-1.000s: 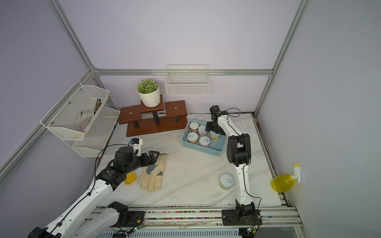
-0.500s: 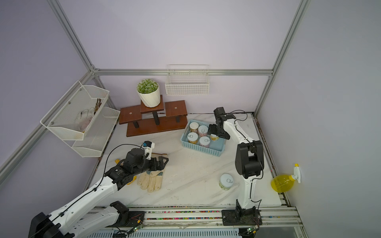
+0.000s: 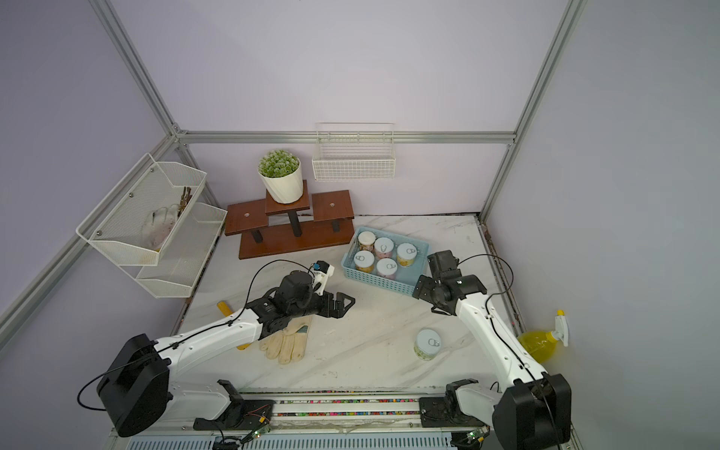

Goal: Put the canned food in the basket
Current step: Pick up the canned food from the center of the board.

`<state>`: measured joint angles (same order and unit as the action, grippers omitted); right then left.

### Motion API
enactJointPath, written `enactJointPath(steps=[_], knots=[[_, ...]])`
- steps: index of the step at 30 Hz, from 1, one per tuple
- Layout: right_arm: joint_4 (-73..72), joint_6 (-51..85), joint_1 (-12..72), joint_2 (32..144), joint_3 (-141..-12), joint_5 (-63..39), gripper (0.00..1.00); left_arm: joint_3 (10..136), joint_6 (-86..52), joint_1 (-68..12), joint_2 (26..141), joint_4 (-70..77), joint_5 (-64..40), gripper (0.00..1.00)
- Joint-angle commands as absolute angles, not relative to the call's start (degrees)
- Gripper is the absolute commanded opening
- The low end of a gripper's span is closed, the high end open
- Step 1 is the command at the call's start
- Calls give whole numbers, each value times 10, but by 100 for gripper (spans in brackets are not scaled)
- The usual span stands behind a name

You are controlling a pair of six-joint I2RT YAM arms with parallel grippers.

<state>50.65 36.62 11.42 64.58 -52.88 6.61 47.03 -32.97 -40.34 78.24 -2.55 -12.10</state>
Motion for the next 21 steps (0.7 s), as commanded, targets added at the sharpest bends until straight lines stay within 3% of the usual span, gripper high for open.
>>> enactJointPath(steps=[1, 7, 13, 21], knots=[[514, 445, 123, 581, -464, 77, 98, 498, -345, -406, 797, 29, -145, 100], [525, 487, 126, 515, -385, 82, 99, 512, -336, -416, 805, 53, -166, 100], [455, 456, 130, 552, -341, -16, 99, 504, -307, -418, 759, 53, -145, 100], [473, 447, 148, 584, -346, -6, 98, 483, -291, -418, 730, 14, -109, 100]])
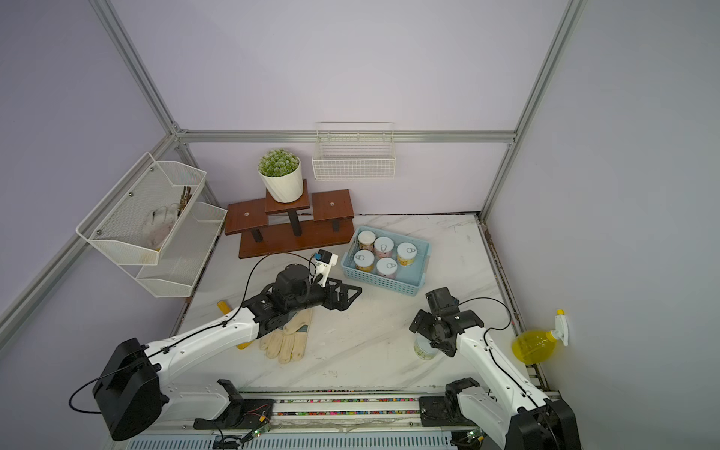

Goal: Put the canned food in the basket
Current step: Pick up the canned food from the center of the board.

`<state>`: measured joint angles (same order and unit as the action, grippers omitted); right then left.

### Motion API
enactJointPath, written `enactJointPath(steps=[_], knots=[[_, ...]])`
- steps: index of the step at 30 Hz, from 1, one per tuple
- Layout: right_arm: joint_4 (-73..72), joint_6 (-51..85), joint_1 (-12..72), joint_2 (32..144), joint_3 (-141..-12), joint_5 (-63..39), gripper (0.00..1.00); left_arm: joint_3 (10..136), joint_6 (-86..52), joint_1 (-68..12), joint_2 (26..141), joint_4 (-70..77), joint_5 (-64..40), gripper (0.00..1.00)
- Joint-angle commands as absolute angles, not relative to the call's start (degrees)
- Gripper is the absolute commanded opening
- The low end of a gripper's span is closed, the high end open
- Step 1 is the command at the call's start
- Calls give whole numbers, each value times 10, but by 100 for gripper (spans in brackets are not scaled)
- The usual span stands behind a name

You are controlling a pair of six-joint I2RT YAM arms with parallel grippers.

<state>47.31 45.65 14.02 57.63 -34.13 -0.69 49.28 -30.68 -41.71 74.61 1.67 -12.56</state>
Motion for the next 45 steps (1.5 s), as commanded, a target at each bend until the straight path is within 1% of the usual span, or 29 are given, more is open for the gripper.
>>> enactJointPath(steps=[1, 9, 12, 16, 20, 25, 33, 39, 45], knots=[[480, 446, 152, 588, -348, -3, 97, 480, -293, -418, 728, 13, -107, 100], [544, 462, 222, 622, -382, 48, 88, 461, -297, -417, 713, 5, -87, 100], [553, 466, 245, 638, -392, 52, 84, 461, -297, -417, 707, -9, -73, 100], [541, 481, 270, 649, -399, 39, 79, 456, -306, -413, 689, -41, -26, 100], [513, 507, 309, 662, -411, 21, 78, 434, -329, -387, 657, -58, 6, 100], [485, 541, 374, 714, -450, 28, 78, 406, -349, -352, 613, -80, 22, 100], [472, 557, 483, 864, -586, 64, 78, 388, -357, -337, 552, -130, 68, 100], [470, 543, 520, 967, -681, 65, 77, 369, -370, -330, 515, -148, 86, 100], [469, 532, 525, 1014, -712, 63, 78, 364, -375, -324, 492, -170, 100, 100]])
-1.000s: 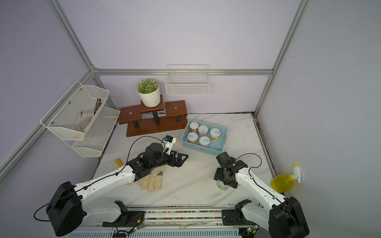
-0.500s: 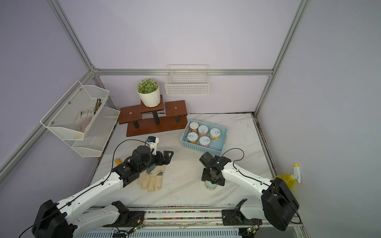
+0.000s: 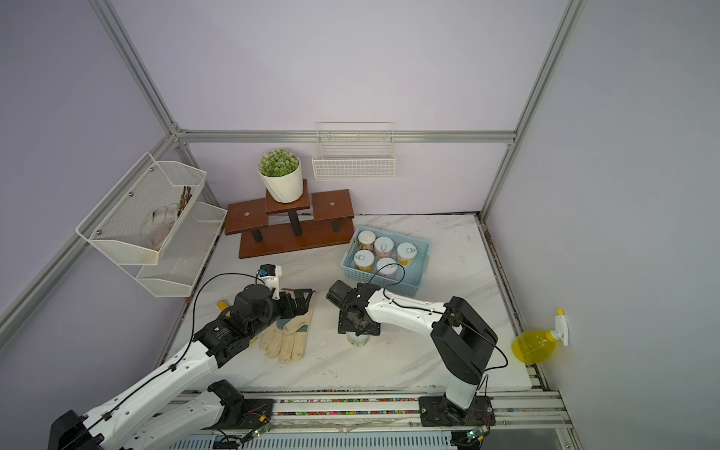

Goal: Put the canned food in the basket
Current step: Pick up the canned food from the center of the board.

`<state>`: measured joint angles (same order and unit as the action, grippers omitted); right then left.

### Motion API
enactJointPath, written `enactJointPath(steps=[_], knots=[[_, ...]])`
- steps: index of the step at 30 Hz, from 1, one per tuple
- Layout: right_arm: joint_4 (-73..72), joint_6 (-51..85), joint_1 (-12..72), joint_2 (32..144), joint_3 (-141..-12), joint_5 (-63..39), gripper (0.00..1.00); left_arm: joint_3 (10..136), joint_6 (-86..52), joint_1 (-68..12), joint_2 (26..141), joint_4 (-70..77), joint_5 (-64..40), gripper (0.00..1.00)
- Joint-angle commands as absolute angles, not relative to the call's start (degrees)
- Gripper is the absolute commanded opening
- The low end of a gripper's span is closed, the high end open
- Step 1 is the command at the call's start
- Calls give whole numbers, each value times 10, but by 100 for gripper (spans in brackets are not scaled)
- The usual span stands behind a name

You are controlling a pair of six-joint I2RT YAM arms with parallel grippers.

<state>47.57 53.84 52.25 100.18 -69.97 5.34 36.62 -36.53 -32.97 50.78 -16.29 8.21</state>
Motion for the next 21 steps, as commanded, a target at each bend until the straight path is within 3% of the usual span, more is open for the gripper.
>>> enactJointPath(steps=[1, 3, 5, 12, 21], knots=[[470, 530, 525, 1018, -712, 63, 82, 363, -376, -323, 489, -173, 101, 100], [475, 530, 526, 1026, -715, 64, 94, 361, -381, -320, 483, -179, 105, 100], [480, 530, 527, 1027, -715, 69, 99, 354, -390, -309, 474, -175, 95, 100], [496, 523, 539, 1025, -713, 82, 95, 315, -434, -232, 458, -121, -19, 100], [511, 524, 552, 1023, -717, 92, 87, 316, -424, -211, 468, -126, -41, 100]])
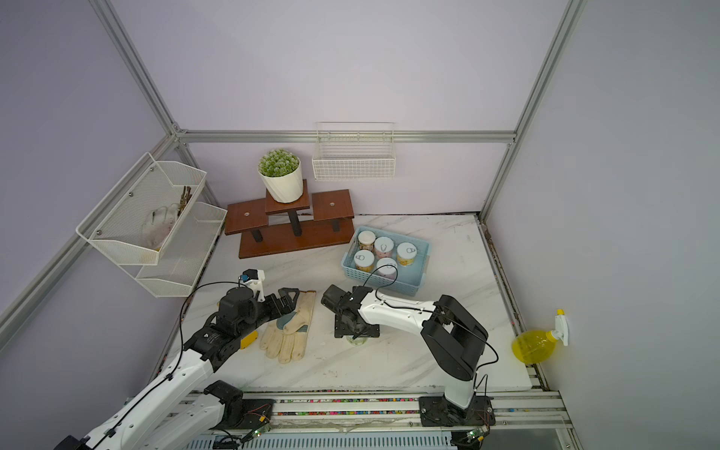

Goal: Put the canned food in the basket
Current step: Pick up the canned food from the center of the board, then place the canned food in the basket.

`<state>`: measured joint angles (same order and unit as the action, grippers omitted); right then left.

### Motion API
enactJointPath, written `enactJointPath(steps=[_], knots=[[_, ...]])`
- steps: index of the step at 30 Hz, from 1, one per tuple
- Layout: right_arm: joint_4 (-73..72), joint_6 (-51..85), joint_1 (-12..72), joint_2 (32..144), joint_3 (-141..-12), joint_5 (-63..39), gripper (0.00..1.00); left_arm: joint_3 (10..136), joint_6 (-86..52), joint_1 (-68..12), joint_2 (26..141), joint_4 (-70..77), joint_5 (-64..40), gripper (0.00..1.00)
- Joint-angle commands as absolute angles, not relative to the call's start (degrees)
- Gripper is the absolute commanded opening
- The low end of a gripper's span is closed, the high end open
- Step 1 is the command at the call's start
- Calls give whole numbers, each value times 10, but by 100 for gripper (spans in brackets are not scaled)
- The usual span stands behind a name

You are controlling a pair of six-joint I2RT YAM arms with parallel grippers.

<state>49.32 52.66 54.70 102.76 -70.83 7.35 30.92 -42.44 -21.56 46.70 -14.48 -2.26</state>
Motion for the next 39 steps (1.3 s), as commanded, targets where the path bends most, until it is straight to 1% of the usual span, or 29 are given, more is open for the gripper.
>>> enactJointPath(steps=[1, 4, 9, 12, 16, 22, 26, 27, 30, 32, 34, 39], knots=[[513, 524, 554, 1022, -718, 93, 86, 315, -424, -211, 468, -127, -41, 100], [518, 523, 555, 1008, -721, 95, 82, 316, -419, -211, 473, -128, -43, 100], [515, 511, 554, 964, -724, 93, 70, 335, -388, -211, 510, -111, -75, 100], [531, 503, 548, 943, -733, 102, 68, 377, -370, -216, 562, -119, -86, 100], [541, 483, 516, 917, -734, 105, 67, 443, -346, -231, 632, -119, -106, 100], [543, 436, 423, 864, -743, 101, 67, 540, -319, -273, 731, -111, -121, 100], [543, 398, 361, 851, -765, 111, 67, 611, -310, -288, 804, -111, -140, 100], [545, 387, 344, 854, -772, 107, 67, 632, -310, -288, 841, -114, -150, 100], [544, 360, 298, 868, -796, 91, 67, 698, -313, -289, 906, -137, -176, 100], [546, 346, 273, 879, -819, 88, 67, 736, -311, -290, 942, -149, -190, 100], [547, 333, 254, 913, -844, 84, 67, 779, -307, -290, 976, -170, -206, 100], [553, 315, 210, 967, -897, 69, 67, 871, -296, -291, 1046, -207, -274, 100]])
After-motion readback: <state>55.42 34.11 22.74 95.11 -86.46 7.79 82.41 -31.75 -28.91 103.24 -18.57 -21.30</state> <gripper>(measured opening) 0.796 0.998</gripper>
